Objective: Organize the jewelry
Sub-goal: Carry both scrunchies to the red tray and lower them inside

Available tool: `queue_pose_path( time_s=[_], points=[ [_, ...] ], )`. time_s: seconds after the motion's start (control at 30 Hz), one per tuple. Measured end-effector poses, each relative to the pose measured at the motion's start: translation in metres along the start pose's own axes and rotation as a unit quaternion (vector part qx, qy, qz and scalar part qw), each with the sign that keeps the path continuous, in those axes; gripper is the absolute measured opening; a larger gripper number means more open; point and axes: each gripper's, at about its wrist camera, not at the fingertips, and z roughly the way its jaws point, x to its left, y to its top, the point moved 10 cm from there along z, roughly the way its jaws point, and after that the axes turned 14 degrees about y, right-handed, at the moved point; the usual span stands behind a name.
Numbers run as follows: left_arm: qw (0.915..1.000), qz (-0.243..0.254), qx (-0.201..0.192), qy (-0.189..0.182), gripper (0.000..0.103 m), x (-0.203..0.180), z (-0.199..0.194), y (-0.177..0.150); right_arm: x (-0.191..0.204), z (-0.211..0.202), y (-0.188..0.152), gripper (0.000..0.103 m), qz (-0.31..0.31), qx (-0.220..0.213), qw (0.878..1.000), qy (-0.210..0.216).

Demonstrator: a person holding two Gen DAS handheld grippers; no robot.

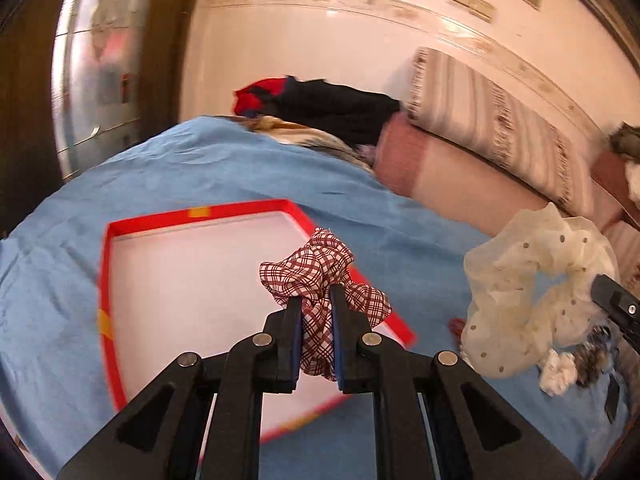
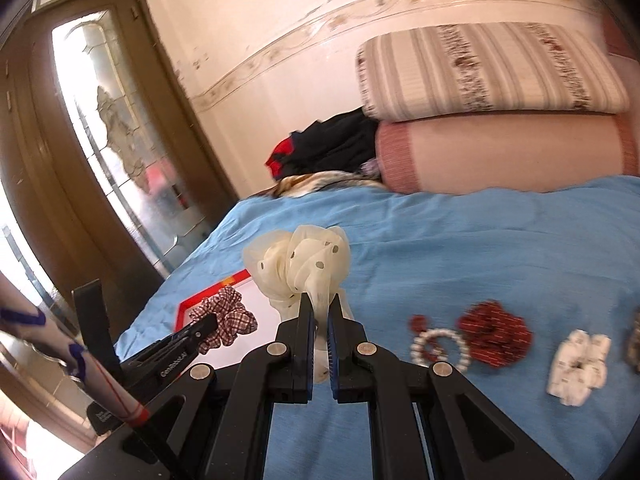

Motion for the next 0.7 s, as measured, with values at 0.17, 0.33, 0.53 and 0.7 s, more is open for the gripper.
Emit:
queue_pose_path(
  time_s=[0.17, 0.33, 0.53, 0.7],
  points=[
    [0.9984, -0.036, 0.008, 0.043, 0.011, 0.053, 0.029, 0.016, 0.023, 0.048, 0.01, 0.006, -0.008, 0.023, 0.999, 0.023],
    [0.9946, -0.067, 0.025, 0.075, 0.011, 0.097, 0.06, 0.029, 0.036, 0.104, 0.015, 0.006, -0.015, 0.052, 0.998, 0.037],
    [0.992, -0.08, 0.043, 0.088, 0.011, 0.113, 0.088, 0.035, 0.05, 0.168, 0.023, 0.006, -0.016, 0.08, 0.995, 0.052],
    [0.9899, -0.09, 0.05, 0.097, 0.011, 0.122, 0.105, 0.042, 0.052, 0.216, 0.019, 0.006, 0.004, 0.103, 0.992, 0.068]
  ],
)
